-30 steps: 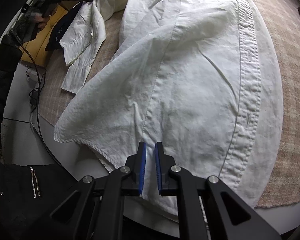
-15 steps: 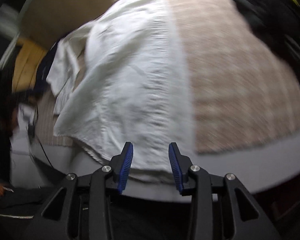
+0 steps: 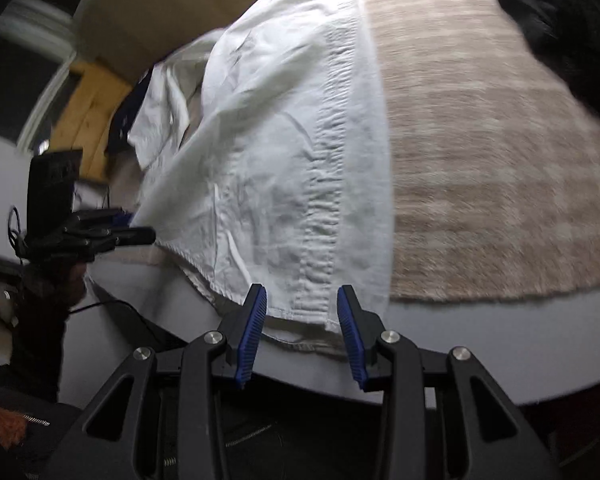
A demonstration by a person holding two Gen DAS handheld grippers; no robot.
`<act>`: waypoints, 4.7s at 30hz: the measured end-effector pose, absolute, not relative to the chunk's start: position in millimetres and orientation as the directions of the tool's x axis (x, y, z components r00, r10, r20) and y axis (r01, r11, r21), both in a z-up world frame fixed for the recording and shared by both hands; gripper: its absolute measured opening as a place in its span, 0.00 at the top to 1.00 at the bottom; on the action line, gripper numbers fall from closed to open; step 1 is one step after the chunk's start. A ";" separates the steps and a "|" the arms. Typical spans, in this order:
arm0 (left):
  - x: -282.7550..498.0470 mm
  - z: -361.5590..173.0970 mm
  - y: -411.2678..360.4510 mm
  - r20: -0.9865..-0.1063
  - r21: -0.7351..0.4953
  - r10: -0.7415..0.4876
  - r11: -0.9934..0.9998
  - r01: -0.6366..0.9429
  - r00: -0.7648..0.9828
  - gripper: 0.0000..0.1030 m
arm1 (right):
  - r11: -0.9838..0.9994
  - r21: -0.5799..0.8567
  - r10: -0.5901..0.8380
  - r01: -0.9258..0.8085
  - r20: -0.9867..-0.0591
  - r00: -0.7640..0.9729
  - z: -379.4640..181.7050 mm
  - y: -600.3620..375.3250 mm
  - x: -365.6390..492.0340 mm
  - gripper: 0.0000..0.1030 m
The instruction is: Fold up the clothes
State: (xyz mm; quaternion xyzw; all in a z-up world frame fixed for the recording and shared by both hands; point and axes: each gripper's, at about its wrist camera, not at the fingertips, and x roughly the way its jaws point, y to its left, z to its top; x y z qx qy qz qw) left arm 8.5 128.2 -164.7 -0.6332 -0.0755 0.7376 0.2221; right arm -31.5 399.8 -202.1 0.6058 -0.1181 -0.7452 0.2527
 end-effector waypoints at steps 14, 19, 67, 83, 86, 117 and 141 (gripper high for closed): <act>8.8 -161.6 113.6 -0.904 -0.363 0.394 -0.913 -0.186 -0.169 0.58 | -0.856 0.297 -0.391 0.422 -0.908 -0.154 -210.3 360.5 -31.9 0.97; 9.3 -162.6 113.6 -0.900 -0.372 0.404 -0.908 -0.192 -0.167 0.58 | -0.838 0.357 -0.447 0.413 -0.883 -0.143 -196.0 365.3 -35.6 0.96; 19.3 -118.8 133.1 -0.853 -0.394 0.448 -0.890 -0.230 -0.269 0.95 | -0.823 0.250 -0.376 0.510 -0.912 -0.161 -170.0 363.6 -34.1 1.00; 24.6 -153.3 159.0 -0.836 -0.426 0.479 -0.874 -0.232 -0.267 0.95 | -0.739 0.272 -0.472 0.616 -0.862 -0.184 -111.4 184.6 -204.4 0.50; 27.4 -153.3 165.4 -0.827 -0.430 0.487 -0.869 -0.244 -0.280 0.95 | -0.731 0.124 -0.321 0.672 -0.930 -0.178 -139.1 120.2 -237.0 0.50; 44.4 -154.6 155.5 -0.754 -0.553 0.593 -0.805 -0.214 -0.283 0.76 | -0.769 0.143 -0.318 0.623 -0.931 -0.178 -164.0 131.6 -297.1 0.98; -14.9 -196.4 115.5 -0.799 -0.550 0.525 -0.835 0.002 -0.295 0.85 | -0.745 0.057 -0.247 0.665 -0.949 -0.195 -171.7 147.1 -305.6 0.98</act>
